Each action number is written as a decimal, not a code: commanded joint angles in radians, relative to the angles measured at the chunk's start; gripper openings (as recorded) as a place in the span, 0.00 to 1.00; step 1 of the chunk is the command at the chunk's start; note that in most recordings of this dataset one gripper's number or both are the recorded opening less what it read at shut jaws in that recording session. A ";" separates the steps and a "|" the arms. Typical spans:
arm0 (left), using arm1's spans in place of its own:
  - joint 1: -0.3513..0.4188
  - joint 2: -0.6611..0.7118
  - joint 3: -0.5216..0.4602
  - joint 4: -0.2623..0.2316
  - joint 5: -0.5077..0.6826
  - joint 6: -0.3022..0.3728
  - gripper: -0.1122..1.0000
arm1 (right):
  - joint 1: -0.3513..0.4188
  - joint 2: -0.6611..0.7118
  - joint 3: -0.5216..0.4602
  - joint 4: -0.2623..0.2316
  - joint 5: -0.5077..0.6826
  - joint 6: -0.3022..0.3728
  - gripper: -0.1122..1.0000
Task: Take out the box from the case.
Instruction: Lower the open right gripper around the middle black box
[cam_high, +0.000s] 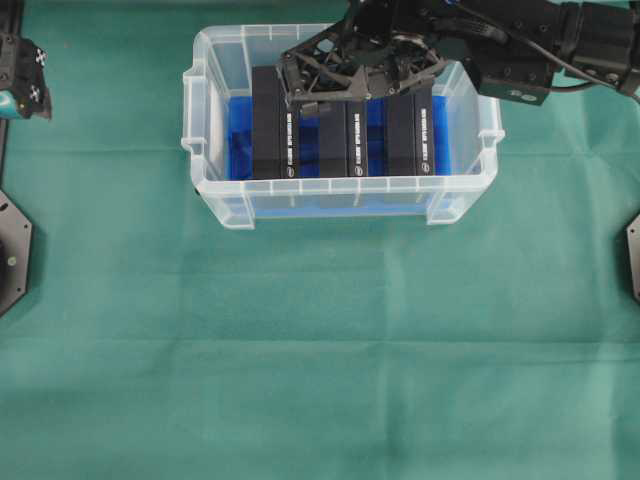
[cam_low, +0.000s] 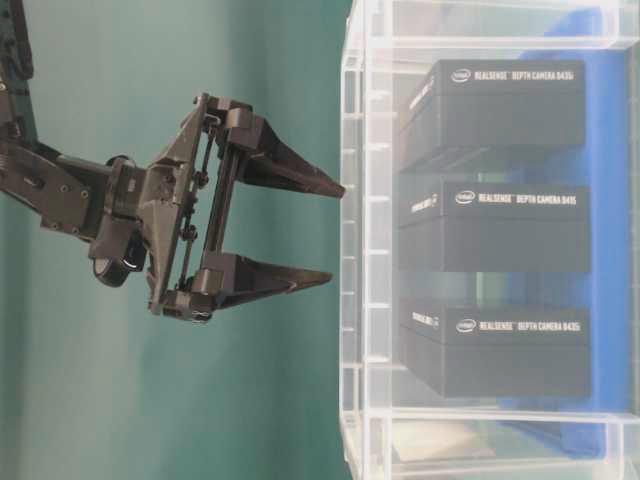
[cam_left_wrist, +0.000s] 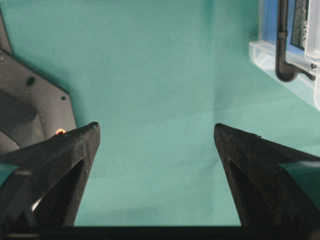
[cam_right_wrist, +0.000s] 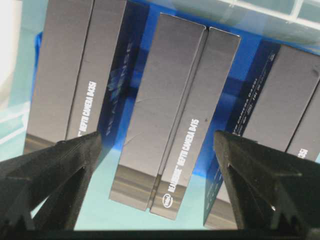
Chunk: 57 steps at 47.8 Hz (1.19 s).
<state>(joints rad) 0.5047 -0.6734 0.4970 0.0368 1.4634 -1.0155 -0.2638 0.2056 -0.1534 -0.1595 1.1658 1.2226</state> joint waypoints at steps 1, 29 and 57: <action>0.003 -0.003 -0.012 0.003 -0.003 0.000 0.98 | 0.003 -0.014 -0.025 -0.002 -0.002 -0.002 0.96; 0.003 -0.003 -0.011 0.005 -0.003 0.002 0.98 | 0.003 0.020 -0.023 -0.002 0.000 0.005 0.96; 0.003 -0.005 -0.009 0.005 -0.003 0.008 0.98 | 0.000 0.051 0.008 -0.002 -0.006 0.048 0.96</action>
<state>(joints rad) 0.5047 -0.6750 0.4970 0.0383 1.4619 -1.0094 -0.2638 0.2730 -0.1381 -0.1595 1.1643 1.2686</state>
